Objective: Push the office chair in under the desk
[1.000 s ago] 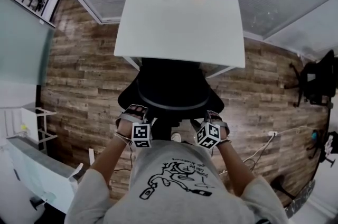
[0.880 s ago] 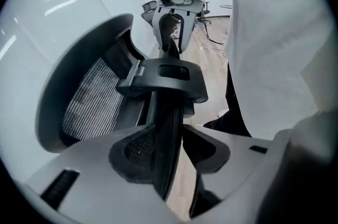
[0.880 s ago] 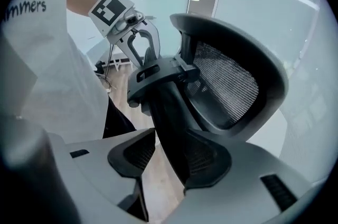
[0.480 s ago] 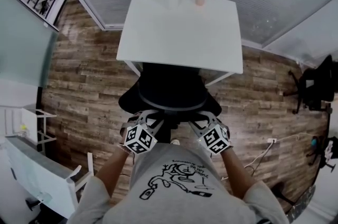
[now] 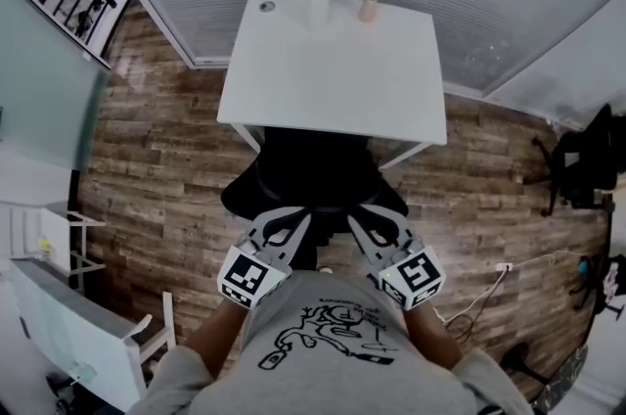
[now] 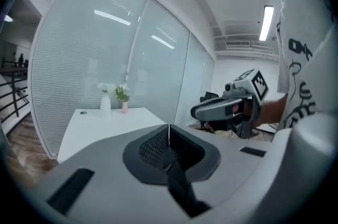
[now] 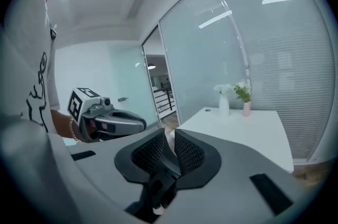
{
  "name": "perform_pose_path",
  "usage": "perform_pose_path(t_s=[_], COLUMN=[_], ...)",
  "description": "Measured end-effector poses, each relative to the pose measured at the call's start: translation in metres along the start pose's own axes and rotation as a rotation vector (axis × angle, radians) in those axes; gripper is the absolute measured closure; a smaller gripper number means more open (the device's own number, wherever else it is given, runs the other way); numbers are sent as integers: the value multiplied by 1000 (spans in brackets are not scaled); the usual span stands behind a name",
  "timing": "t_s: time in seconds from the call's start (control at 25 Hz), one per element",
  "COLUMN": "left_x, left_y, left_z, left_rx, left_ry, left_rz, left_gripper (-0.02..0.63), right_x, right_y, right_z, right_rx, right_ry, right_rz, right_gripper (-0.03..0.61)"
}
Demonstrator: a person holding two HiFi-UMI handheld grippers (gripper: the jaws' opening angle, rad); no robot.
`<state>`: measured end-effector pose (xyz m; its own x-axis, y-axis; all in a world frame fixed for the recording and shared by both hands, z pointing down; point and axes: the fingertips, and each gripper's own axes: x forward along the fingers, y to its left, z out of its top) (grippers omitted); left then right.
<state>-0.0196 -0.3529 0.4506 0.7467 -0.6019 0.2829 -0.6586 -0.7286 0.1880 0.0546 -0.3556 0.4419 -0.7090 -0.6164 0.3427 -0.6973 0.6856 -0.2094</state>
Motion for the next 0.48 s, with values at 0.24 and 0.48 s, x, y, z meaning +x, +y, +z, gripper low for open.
perform_pose_path(t_s=[0.24,0.48], left_x=[-17,-31], left_y=[-12,-28], left_z=[70,112], left_rx=[-35,-68], left_ry=[-125,-217], left_rz=[1,-35], left_gripper=[612,612], right_x=[-17,-32], right_y=[21,41], right_z=[62,109], right_rx=[-3,12], right_ry=[-120,-207], right_rz=[20,52], right_gripper=[517,522])
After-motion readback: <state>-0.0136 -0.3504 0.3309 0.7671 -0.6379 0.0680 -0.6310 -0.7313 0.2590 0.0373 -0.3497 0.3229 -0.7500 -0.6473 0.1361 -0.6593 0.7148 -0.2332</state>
